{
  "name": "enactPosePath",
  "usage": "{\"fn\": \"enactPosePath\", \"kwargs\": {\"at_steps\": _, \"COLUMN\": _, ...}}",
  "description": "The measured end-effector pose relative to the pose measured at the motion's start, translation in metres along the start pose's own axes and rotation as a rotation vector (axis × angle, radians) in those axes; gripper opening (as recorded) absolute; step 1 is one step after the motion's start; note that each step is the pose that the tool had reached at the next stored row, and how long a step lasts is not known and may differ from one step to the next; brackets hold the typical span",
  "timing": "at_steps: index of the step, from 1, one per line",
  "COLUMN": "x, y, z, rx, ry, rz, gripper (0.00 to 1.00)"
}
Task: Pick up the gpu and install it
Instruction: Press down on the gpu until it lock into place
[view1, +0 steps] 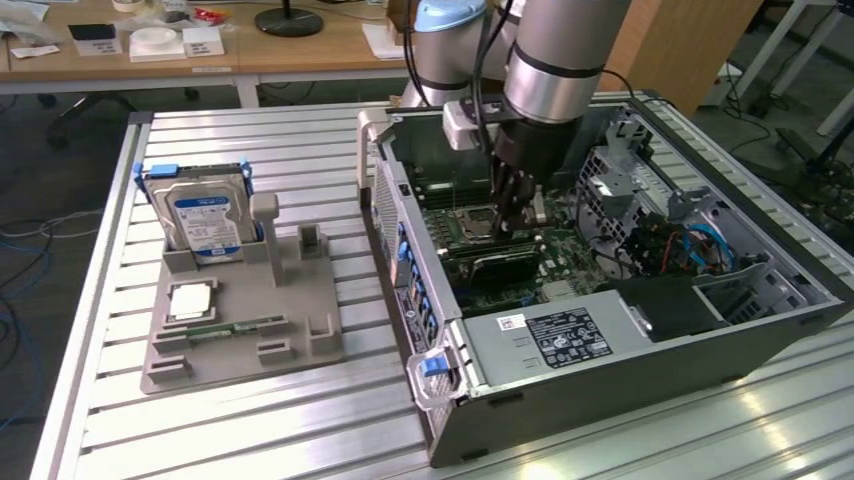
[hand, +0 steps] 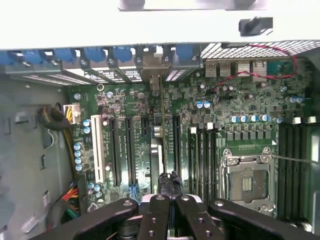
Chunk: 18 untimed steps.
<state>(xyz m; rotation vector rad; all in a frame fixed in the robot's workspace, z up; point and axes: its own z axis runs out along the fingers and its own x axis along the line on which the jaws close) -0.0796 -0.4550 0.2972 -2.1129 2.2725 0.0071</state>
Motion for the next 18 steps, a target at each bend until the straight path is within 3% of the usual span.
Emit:
{"fn": "enactPosePath", "kwargs": {"at_steps": 8, "x": -0.001, "y": -0.0007, "z": -0.0212, "rx": 0.0, "ry": 0.0001, "rz": 0.0, "gripper": 0.11}}
{"fn": "enactPosePath", "kwargs": {"at_steps": 18, "x": -0.001, "y": -0.0007, "z": -0.0224, "rx": 0.0, "ry": 0.0003, "rz": 0.0, "gripper": 0.11}}
